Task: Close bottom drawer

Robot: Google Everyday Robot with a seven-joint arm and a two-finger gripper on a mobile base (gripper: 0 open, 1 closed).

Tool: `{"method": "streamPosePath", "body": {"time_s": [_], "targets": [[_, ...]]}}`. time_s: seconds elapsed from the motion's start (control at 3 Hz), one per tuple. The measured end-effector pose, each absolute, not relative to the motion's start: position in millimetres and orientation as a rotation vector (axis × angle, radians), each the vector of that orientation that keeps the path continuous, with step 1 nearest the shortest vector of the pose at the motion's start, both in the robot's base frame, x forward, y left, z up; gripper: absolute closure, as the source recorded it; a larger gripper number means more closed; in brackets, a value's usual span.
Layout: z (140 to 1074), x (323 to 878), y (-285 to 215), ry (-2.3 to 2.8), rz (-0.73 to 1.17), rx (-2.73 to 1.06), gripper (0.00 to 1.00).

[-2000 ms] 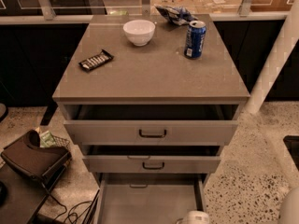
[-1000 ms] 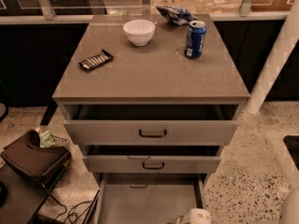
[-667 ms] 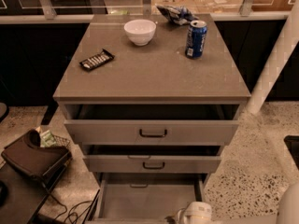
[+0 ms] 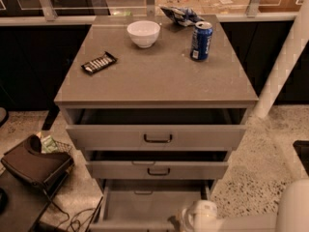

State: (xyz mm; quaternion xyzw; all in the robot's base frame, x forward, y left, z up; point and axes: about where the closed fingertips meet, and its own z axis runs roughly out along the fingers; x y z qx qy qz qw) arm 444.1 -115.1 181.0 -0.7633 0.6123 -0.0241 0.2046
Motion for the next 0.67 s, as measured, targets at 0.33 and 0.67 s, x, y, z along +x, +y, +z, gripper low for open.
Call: {"method": "streamPosePath", "body": {"time_s": [0.33,0.67], "targets": [[181.0,440.9,-115.0,1.707,-0.067,-2.129,1.00],[185.4,465.5,-112.1,1.673,-0.081,-2.098,1.00]]}}
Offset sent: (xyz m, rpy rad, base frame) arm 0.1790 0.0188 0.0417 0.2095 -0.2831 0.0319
